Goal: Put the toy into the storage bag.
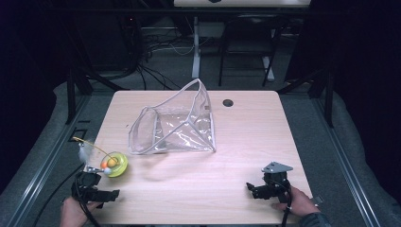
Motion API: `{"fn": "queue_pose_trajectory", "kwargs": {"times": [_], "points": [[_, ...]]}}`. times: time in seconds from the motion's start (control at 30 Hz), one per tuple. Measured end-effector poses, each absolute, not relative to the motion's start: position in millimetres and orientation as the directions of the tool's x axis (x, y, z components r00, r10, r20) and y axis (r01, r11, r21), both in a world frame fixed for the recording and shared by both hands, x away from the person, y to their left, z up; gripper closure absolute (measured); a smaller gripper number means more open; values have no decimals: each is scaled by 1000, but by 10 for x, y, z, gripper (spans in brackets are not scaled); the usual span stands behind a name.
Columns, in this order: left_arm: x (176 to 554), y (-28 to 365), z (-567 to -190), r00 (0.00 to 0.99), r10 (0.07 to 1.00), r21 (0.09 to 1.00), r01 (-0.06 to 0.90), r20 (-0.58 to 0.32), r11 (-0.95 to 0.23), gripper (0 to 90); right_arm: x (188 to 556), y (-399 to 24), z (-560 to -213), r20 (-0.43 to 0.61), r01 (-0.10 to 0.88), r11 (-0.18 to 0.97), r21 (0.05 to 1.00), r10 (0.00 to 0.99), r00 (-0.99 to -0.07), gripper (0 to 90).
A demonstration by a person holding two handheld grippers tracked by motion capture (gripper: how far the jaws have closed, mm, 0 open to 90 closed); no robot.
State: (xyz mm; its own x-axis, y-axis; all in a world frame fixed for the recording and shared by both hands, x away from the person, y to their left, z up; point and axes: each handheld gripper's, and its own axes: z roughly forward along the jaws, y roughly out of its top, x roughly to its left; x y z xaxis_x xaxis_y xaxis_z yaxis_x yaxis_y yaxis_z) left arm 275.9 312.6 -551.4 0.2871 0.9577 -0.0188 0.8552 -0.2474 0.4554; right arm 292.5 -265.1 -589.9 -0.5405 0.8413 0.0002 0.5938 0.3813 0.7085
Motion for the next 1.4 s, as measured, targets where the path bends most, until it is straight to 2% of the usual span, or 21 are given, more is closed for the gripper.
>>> {"fn": "queue_pose_trajectory", "kwargs": {"times": [0.27, 0.4, 0.5, 0.77, 1.03, 1.4], "points": [[2739, 3075, -5386, 300, 953, 526, 817, -40, -235, 2, 2925, -2650, -5900, 1, 594, 380, 709, 842, -540, 0], [2711, 3082, -5320, 331, 936, 562, 800, -120, -211, 2, 2925, -2651, -5900, 1, 594, 380, 709, 841, -540, 0], [2676, 3045, -5289, 344, 929, 575, 791, -137, -208, 2, 2925, -2651, -5900, 1, 594, 380, 709, 841, -540, 0], [2631, 2967, -5159, 370, 919, 615, 759, -139, -213, 2, 2925, -2651, -5900, 1, 594, 380, 709, 842, -540, 0], [2597, 2969, -4998, 374, 906, 708, 694, -198, -131, 1, 2925, -2651, -5900, 1, 594, 381, 709, 841, -540, 0], [2773, 3046, -4833, 369, 916, 771, 625, -157, -119, 3, 2925, -2650, -5900, 1, 594, 380, 709, 841, -540, 0]]}}
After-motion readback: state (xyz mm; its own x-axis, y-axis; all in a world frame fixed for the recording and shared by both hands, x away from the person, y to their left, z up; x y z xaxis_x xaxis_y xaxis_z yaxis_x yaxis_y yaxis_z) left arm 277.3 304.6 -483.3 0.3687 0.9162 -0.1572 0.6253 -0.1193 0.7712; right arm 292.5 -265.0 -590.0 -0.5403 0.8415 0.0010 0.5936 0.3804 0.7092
